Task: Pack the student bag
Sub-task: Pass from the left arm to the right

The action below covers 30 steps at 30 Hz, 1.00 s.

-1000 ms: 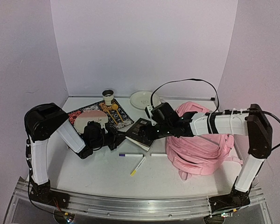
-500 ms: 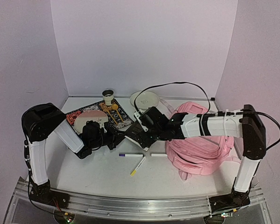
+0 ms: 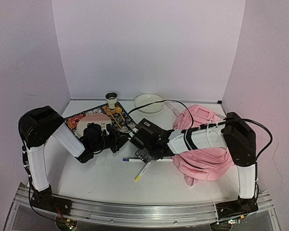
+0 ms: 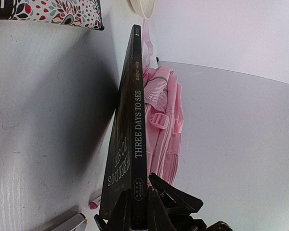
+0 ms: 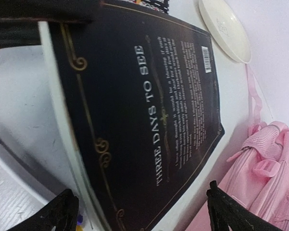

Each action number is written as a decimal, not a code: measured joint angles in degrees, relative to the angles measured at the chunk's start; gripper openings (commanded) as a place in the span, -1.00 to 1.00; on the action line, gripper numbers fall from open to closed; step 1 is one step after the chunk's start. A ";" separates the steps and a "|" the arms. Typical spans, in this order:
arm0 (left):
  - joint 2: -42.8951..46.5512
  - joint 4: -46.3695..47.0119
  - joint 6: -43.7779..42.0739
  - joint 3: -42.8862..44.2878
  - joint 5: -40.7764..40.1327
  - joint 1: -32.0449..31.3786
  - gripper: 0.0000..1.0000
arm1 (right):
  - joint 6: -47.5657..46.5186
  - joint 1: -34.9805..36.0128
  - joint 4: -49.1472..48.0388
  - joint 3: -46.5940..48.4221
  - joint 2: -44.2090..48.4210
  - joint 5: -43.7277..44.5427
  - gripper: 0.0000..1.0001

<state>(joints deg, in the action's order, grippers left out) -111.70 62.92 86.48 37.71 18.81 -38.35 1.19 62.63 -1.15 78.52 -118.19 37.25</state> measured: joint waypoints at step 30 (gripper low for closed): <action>-0.01 0.76 2.16 -0.20 -0.37 -1.03 -0.06 | -8.02 1.68 -7.95 0.09 -0.78 2.62 -0.77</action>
<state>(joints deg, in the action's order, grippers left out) -111.71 63.68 88.64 37.51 18.44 -39.38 -6.83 64.31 -9.10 78.61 -118.98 39.87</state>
